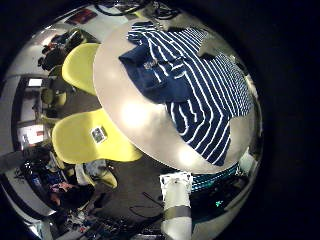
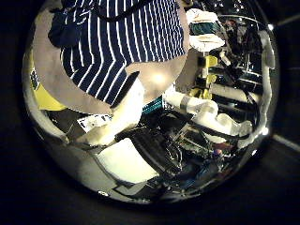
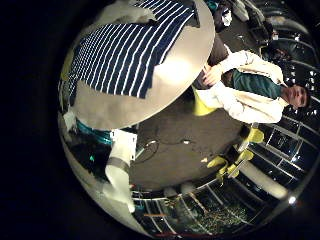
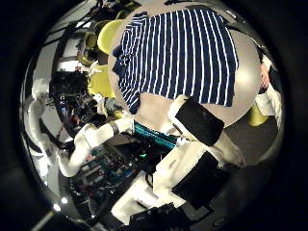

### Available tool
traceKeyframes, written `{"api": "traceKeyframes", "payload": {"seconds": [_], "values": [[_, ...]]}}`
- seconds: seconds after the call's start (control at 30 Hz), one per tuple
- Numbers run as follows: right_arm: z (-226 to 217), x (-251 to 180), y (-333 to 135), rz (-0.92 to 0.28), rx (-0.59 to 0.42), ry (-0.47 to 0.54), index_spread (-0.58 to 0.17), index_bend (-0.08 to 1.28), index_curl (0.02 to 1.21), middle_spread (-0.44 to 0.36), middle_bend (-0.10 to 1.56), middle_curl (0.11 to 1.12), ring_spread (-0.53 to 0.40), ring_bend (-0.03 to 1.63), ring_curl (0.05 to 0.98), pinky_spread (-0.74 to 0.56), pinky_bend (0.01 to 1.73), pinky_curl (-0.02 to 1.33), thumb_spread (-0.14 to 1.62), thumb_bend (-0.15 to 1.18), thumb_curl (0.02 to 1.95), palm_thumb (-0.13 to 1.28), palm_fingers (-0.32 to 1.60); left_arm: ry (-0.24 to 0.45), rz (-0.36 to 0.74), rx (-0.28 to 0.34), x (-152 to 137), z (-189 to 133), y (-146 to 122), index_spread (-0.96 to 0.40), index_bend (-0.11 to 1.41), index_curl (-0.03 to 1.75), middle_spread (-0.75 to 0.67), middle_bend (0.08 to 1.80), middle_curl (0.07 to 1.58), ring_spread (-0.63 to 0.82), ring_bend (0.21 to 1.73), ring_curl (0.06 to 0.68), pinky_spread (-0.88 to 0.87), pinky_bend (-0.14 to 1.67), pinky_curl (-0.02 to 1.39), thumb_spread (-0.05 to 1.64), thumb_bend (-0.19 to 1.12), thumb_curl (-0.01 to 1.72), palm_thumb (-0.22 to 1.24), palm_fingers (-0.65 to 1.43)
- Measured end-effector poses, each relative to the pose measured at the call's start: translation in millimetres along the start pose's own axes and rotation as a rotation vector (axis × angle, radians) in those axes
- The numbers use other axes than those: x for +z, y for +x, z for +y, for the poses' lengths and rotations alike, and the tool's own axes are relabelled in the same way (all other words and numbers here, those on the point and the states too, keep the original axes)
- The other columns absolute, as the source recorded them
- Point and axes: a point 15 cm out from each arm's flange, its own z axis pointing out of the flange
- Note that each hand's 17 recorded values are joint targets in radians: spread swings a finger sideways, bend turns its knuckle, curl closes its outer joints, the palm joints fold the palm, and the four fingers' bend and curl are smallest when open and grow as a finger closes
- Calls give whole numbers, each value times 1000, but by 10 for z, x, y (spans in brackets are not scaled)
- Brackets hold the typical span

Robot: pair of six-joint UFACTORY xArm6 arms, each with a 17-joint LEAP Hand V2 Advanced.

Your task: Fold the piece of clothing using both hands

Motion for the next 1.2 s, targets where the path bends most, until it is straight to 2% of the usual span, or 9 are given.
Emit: {"api": "traceKeyframes", "payload": {"seconds": [0.3,0.4,0.6,0.77,0.83,1.0,1.2], "values": [[65,64,137,-15,9,-12,-391,181,344,-56,364,403,-71,874,235,243,766,49,1369,-10,363,612,398,-12,-5,0,56,35,-6,-199,194,551,-75,191,419,45,699,123,151,249,277,1238,-16,278,296,434],[92,77,177,-19,16,-12,-392,180,345,-57,364,403,-72,874,235,242,769,43,1370,-10,363,612,398,-18,-14,27,83,38,59,-195,195,550,-75,192,418,45,693,122,151,249,279,1232,-14,279,302,433],[134,104,260,-29,37,-15,-392,180,345,-57,364,403,-74,873,233,240,776,29,1368,-10,360,607,400,-67,-65,145,266,109,331,-163,176,536,-25,175,407,71,702,130,180,262,291,1191,-18,293,330,360],[138,101,258,-33,46,-14,-392,179,345,-58,368,404,-74,872,232,240,781,19,1372,-12,358,599,401,-125,-139,229,606,226,477,-91,147,495,47,176,390,136,715,138,220,309,310,1104,-39,291,291,268],[142,94,255,-32,49,-12,-391,181,347,-58,368,404,-74,872,231,240,782,15,1374,-11,357,596,402,-148,-182,244,753,279,475,-39,140,465,121,168,377,216,724,144,264,345,323,1016,-50,289,233,193],[147,85,248,-32,50,-8,-391,180,347,-58,374,405,-74,870,230,240,786,6,1377,-10,355,594,404,-170,-232,247,990,264,472,67,141,412,249,174,351,379,744,149,374,405,335,884,-44,296,166,106],[201,55,235,-26,52,-11,-390,180,347,-53,375,404,-75,878,233,240,792,-3,1379,-9,354,593,404,-179,-294,248,1117,194,463,148,119,350,376,192,336,469,783,162,432,468,348,826,-37,309,143,40]]}}
